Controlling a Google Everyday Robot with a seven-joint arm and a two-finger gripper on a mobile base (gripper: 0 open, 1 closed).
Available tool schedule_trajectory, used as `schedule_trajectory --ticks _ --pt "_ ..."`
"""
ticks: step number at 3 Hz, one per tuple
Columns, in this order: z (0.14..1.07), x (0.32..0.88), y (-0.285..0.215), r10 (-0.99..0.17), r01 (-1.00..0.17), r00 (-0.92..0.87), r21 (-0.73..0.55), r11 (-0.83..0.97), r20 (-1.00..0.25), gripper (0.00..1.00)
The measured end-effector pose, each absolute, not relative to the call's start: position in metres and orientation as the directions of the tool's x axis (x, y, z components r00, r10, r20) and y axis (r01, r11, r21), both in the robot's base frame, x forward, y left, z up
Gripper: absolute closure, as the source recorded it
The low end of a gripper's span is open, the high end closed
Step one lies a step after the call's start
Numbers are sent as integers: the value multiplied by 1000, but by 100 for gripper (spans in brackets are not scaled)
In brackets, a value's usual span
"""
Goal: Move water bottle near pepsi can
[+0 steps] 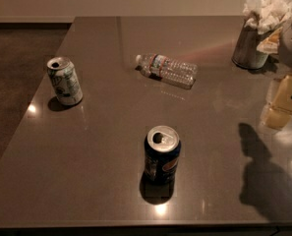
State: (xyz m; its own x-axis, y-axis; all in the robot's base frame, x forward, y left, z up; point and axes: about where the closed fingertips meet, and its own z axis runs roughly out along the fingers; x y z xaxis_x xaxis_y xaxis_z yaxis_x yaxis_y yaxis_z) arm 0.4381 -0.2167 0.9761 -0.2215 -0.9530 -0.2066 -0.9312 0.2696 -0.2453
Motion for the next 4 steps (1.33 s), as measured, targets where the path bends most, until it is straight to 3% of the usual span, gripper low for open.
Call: schedule_trajectory --ticks 2,4 --pt "970 469 -209 -946 -929 -229 -239 283 -230 0" --pt "938 552 -188 -929 -939 -220 -194 284 -298 0"
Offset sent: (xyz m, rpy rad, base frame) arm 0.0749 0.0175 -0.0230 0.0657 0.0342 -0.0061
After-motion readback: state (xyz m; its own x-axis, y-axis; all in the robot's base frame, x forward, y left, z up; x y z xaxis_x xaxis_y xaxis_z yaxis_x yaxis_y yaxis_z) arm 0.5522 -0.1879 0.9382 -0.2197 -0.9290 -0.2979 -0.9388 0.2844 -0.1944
